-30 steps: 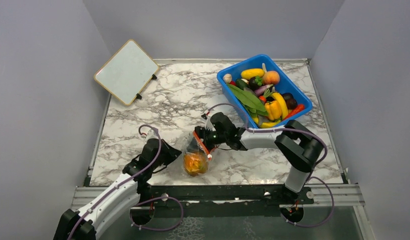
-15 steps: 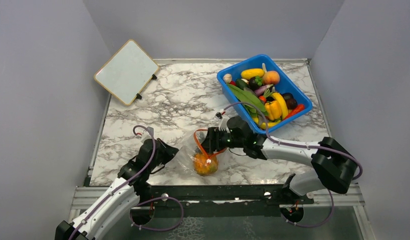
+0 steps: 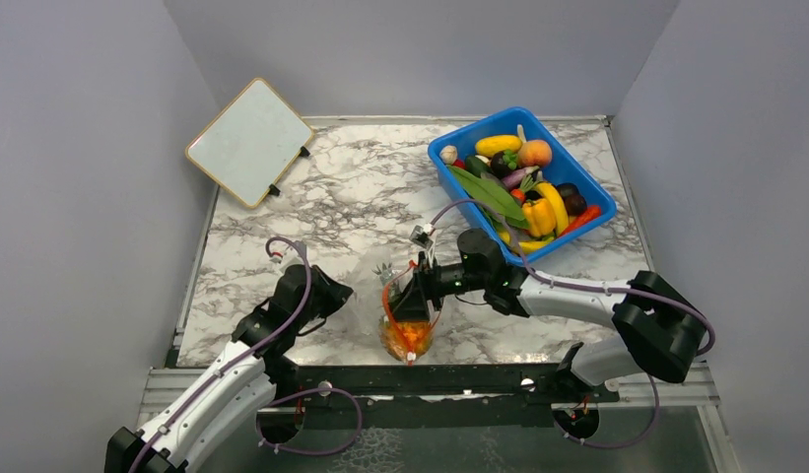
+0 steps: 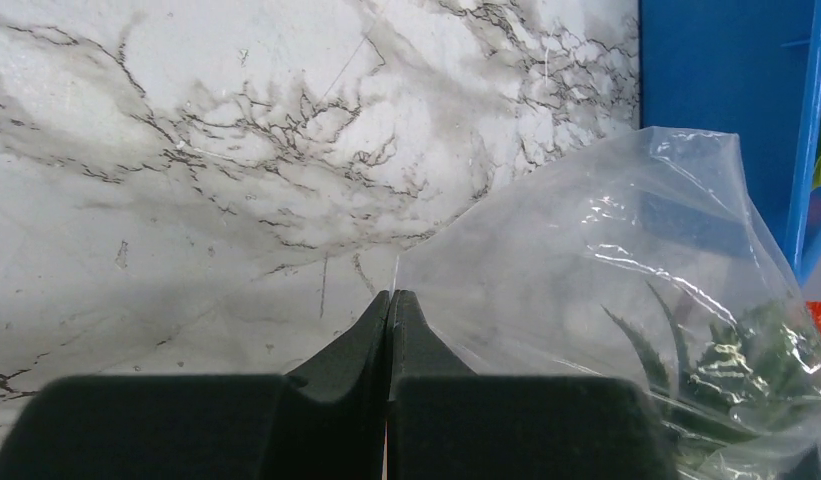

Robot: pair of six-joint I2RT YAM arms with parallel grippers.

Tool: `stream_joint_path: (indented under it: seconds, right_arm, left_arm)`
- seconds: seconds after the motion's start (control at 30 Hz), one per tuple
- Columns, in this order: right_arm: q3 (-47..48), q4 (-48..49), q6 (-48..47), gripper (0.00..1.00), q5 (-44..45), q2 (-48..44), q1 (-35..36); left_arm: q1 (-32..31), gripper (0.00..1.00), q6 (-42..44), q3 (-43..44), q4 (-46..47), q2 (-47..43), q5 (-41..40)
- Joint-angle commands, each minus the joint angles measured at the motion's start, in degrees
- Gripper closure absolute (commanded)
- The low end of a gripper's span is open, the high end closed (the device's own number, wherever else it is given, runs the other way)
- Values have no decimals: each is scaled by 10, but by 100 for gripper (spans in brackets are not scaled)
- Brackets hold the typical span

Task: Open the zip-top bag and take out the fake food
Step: Pick up the fake fruit from the zipper food storage bag.

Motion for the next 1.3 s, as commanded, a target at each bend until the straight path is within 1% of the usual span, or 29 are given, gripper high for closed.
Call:
stream_joint_path:
  seconds: [0.0, 0.13, 0.23, 0.3, 0.37, 0.43, 0.47, 0.57, 0.63, 0.73, 0.83, 0.93, 1.03, 1.07, 1.13, 1.2, 1.27]
  right_arm:
    - [-18, 75, -25, 51, -180, -24, 5]
    - [-16, 39, -61, 52, -194, -52, 4]
    - [3, -41, -109, 52, -200, -57, 4]
    - [12, -100, -140, 52, -185, -57, 5]
    - [23, -164, -167, 52, -135, -51, 5]
    - [36, -215, -187, 52, -94, -31, 5]
    - [42, -226, -193, 52, -87, -16, 5]
    - [46, -213, -189, 52, -87, 24, 4]
    - [45, -188, -179, 52, -92, 43, 5]
    - [45, -162, -173, 53, -99, 56, 5]
    - [44, -153, -179, 53, -102, 55, 5]
    - [41, -154, -188, 53, -108, 46, 5]
    - [32, -149, -192, 53, -111, 33, 5]
    - [29, -148, -193, 53, -107, 28, 5]
    - [27, -149, -194, 53, -96, 22, 5]
    - [25, -148, -195, 54, -86, 16, 5]
    - [22, -146, -194, 54, -80, 11, 5]
  left_arm:
    - [5, 100, 33, 16, -45, 11, -85]
    - [6, 100, 24, 14, -49, 16, -88]
    - [5, 100, 25, 22, -55, 17, -100]
    - [7, 100, 32, 36, -67, 15, -120]
    - [6, 99, 63, 54, -59, 13, -123]
    - [6, 68, 105, 72, -39, 15, -107]
    - [6, 55, 126, 82, -27, 17, -92]
    - [6, 32, 177, 112, 11, 30, -27]
    - [6, 21, 196, 134, 23, 43, 3]
    - [6, 12, 205, 164, 24, 72, 34]
    - [7, 4, 184, 191, 24, 112, 58]
    - [7, 2, 155, 201, 46, 161, 103]
    - [8, 2, 138, 213, 49, 224, 141]
    - [9, 4, 139, 220, 43, 246, 154]
    - [9, 12, 141, 239, 11, 281, 153]
    - [9, 17, 148, 242, -6, 294, 142]
    - [10, 27, 153, 237, -7, 294, 138]
